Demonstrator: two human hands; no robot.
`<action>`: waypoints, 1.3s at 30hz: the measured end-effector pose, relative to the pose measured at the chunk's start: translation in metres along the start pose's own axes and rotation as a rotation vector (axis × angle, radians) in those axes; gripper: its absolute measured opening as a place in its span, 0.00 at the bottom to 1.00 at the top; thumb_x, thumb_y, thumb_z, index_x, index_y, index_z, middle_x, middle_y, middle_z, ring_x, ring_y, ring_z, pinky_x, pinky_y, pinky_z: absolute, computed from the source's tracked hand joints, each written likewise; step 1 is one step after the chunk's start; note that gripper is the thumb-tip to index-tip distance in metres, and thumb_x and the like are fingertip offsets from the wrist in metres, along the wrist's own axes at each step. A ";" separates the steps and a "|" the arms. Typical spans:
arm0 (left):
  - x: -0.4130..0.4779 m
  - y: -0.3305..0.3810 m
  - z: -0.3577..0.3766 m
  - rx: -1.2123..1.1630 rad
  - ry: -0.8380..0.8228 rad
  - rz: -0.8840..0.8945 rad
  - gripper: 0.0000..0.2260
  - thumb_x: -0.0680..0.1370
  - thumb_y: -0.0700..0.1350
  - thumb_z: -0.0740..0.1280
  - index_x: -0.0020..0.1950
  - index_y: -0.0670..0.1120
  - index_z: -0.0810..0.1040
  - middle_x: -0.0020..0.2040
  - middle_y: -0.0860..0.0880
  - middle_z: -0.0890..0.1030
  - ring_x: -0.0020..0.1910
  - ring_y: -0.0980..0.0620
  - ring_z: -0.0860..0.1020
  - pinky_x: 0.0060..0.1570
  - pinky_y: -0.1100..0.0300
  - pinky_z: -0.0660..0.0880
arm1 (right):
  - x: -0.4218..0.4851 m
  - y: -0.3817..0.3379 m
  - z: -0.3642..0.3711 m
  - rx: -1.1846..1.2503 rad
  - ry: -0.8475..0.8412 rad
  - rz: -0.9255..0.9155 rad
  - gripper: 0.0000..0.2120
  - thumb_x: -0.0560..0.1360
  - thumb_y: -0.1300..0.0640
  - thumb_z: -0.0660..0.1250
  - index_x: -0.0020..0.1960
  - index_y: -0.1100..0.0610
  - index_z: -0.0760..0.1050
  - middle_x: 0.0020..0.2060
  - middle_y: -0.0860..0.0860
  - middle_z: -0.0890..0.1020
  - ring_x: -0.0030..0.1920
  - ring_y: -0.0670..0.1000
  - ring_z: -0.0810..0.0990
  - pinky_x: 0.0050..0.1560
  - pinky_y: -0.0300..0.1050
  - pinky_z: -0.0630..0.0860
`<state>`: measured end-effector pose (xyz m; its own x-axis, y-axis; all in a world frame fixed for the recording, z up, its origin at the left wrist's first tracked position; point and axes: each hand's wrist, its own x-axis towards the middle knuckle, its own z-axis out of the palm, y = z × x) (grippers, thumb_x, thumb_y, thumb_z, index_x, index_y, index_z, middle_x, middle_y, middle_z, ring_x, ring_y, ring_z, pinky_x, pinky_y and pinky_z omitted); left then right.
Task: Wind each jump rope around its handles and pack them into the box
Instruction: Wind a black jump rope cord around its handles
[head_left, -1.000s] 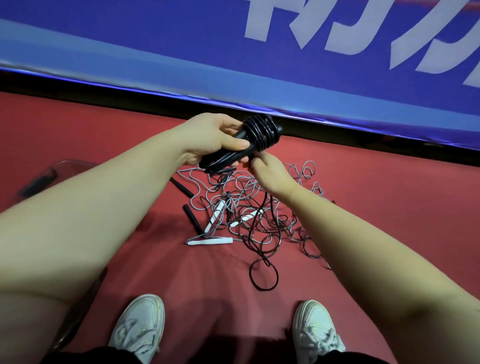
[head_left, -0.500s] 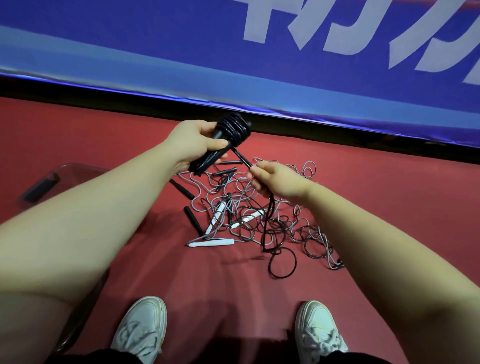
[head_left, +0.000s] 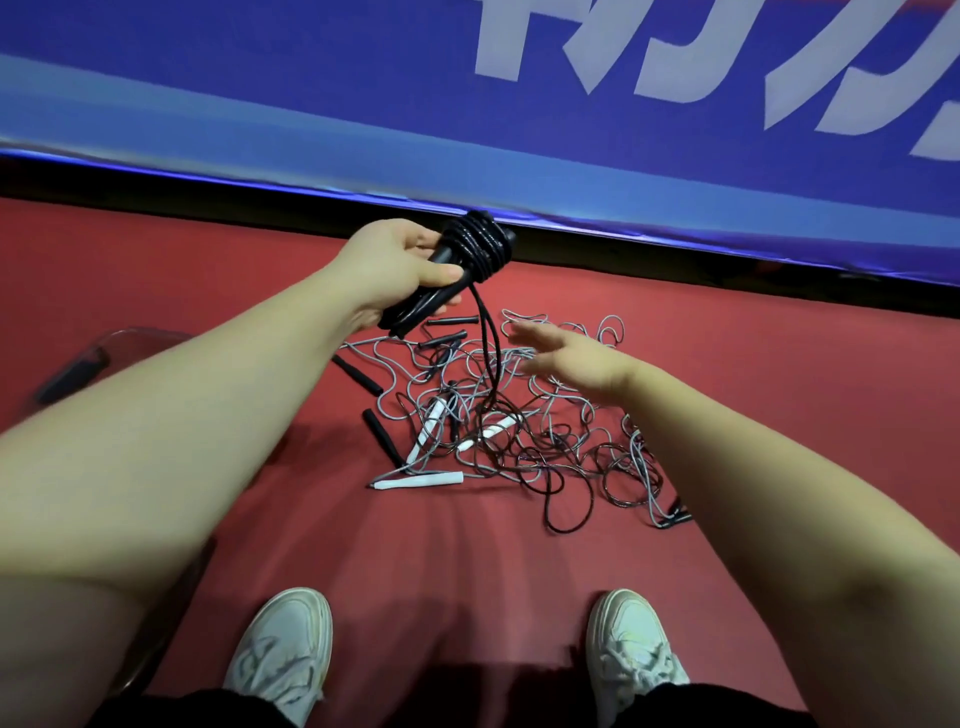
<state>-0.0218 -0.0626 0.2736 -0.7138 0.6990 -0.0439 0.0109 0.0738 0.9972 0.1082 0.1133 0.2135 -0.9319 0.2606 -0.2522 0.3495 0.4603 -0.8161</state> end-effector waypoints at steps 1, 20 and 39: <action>-0.001 0.001 0.002 0.007 -0.012 -0.002 0.12 0.75 0.29 0.65 0.57 0.38 0.76 0.44 0.43 0.81 0.34 0.49 0.83 0.34 0.57 0.81 | 0.001 -0.004 0.002 0.113 0.015 -0.031 0.29 0.77 0.67 0.62 0.75 0.57 0.57 0.70 0.52 0.68 0.70 0.48 0.65 0.70 0.42 0.61; 0.009 -0.015 -0.015 0.364 0.184 0.032 0.12 0.74 0.34 0.70 0.57 0.40 0.76 0.47 0.44 0.81 0.34 0.51 0.81 0.36 0.58 0.80 | -0.012 -0.063 0.043 -1.190 0.471 -0.284 0.13 0.81 0.60 0.53 0.63 0.58 0.68 0.49 0.55 0.76 0.44 0.59 0.75 0.31 0.44 0.60; -0.009 -0.016 0.010 0.891 -0.337 0.076 0.17 0.69 0.46 0.76 0.54 0.51 0.73 0.54 0.48 0.80 0.55 0.47 0.77 0.59 0.51 0.73 | -0.022 -0.102 -0.012 -1.118 0.191 -0.427 0.13 0.71 0.47 0.70 0.51 0.53 0.79 0.48 0.51 0.79 0.50 0.54 0.76 0.43 0.48 0.71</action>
<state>-0.0090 -0.0630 0.2578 -0.4511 0.8822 -0.1347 0.6775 0.4368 0.5918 0.0945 0.0703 0.3088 -0.9963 -0.0133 0.0854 -0.0040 0.9941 0.1087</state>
